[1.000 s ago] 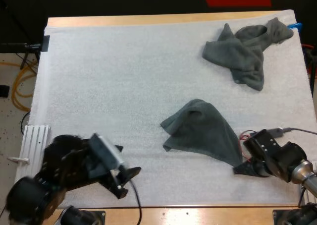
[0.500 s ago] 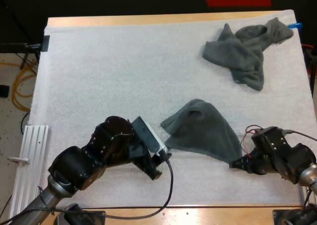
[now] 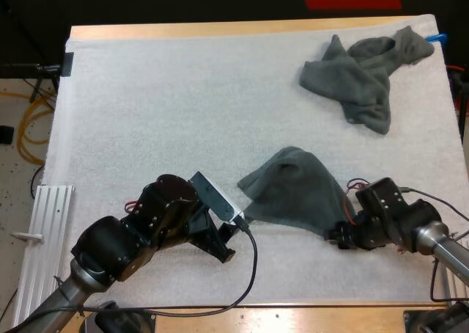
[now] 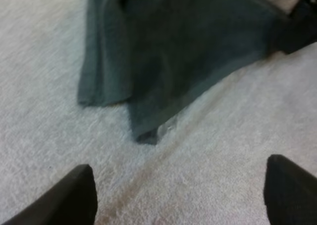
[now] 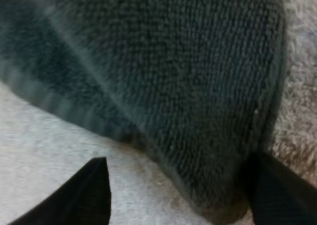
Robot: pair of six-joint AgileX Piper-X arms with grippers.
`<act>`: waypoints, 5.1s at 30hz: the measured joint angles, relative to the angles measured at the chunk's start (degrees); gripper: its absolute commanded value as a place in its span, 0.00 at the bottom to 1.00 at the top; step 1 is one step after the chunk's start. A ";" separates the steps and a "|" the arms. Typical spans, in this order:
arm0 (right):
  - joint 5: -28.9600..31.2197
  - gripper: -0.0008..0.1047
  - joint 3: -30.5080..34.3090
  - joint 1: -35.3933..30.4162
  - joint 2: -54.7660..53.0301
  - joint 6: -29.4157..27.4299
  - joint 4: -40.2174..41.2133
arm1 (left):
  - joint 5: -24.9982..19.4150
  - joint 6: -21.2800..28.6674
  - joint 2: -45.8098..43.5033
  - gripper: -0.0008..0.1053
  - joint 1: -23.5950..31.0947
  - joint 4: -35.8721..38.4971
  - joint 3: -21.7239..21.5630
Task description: Pick towel from pile fold and stack
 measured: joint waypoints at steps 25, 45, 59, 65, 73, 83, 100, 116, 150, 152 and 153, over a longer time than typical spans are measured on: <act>8.48 0.01 -0.61 -0.15 -7.85 -5.33 10.70 | 2.12 2.39 10.01 0.64 -2.94 -8.01 1.01; 11.96 0.01 -0.61 -0.15 -8.00 -5.48 13.30 | -4.57 2.09 41.50 0.62 -5.50 -20.23 1.10; 11.96 0.01 -0.61 -0.15 -8.00 -5.48 13.44 | 1.44 1.99 42.97 0.01 -5.50 -20.98 1.10; 11.96 0.01 -0.61 -0.15 -8.00 -5.48 13.44 | 2.14 1.91 42.72 0.01 -5.50 -20.82 1.10; 12.25 0.01 -7.71 -0.15 -12.54 -5.45 13.99 | 0.90 1.91 29.40 0.01 -4.96 -16.30 -2.52; 11.77 0.01 -28.37 -0.15 -20.71 -5.09 16.19 | -0.08 1.91 10.75 0.01 -0.74 -4.19 -14.61; -6.36 0.01 -39.09 -0.15 -21.88 -4.30 41.57 | -0.27 -10.58 0.56 0.01 -7.43 13.09 -17.35; -0.59 0.01 -27.37 -0.04 -12.25 -2.31 26.31 | -9.90 -6.93 6.20 0.01 -1.20 8.25 -7.47; 1.96 0.58 -26.80 -10.23 25.08 5.35 -21.61 | 5.65 6.66 41.54 0.31 24.25 -31.65 -3.26; -0.01 0.58 -27.71 -12.13 25.08 5.65 -22.80 | 5.65 6.66 41.46 0.40 24.49 -31.43 -4.41; -1.03 0.58 -28.41 -13.04 25.08 5.66 -22.78 | 5.65 6.66 41.46 0.41 24.46 -31.01 -5.41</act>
